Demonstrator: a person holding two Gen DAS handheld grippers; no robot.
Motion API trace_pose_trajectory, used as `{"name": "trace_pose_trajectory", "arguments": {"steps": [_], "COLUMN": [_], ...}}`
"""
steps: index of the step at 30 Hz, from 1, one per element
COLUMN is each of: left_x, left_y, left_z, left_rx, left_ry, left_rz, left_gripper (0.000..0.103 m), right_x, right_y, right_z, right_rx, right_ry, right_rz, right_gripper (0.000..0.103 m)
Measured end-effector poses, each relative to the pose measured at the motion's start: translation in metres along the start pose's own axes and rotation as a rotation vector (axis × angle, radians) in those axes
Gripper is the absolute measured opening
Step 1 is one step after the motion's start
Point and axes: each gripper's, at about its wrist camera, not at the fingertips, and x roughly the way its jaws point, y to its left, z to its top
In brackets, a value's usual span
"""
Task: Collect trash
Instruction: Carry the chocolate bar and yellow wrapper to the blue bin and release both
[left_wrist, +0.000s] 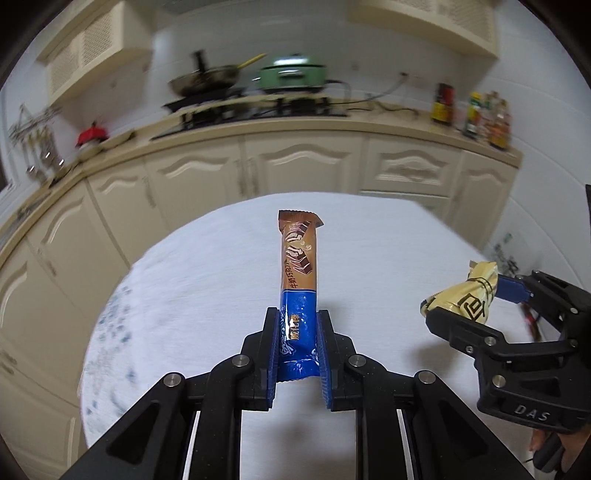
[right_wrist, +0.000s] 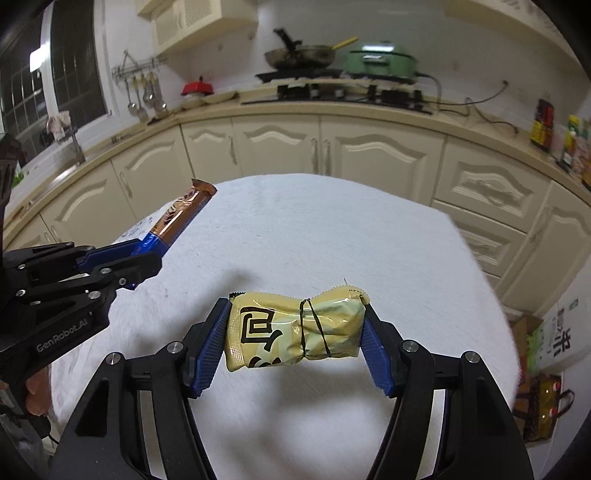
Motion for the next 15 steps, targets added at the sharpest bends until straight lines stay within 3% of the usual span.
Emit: {"name": "trace_pose_trajectory", "arguments": {"steps": [8, 15], "left_x": [-0.02, -0.002], "left_y": [-0.169, -0.322], "left_z": [0.0, -0.015], "left_rx": [0.186, 0.344], "left_ry": [-0.007, 0.058], "left_rz": [-0.136, -0.28], "left_gripper": [0.015, 0.015], "right_x": [-0.109, -0.173], "right_y": [-0.102, -0.217], "right_z": [-0.063, -0.143], "right_rx": [0.139, 0.325], "right_ry": [-0.095, -0.101], "right_rz": [-0.133, -0.274], "right_gripper": [0.067, 0.068]}}
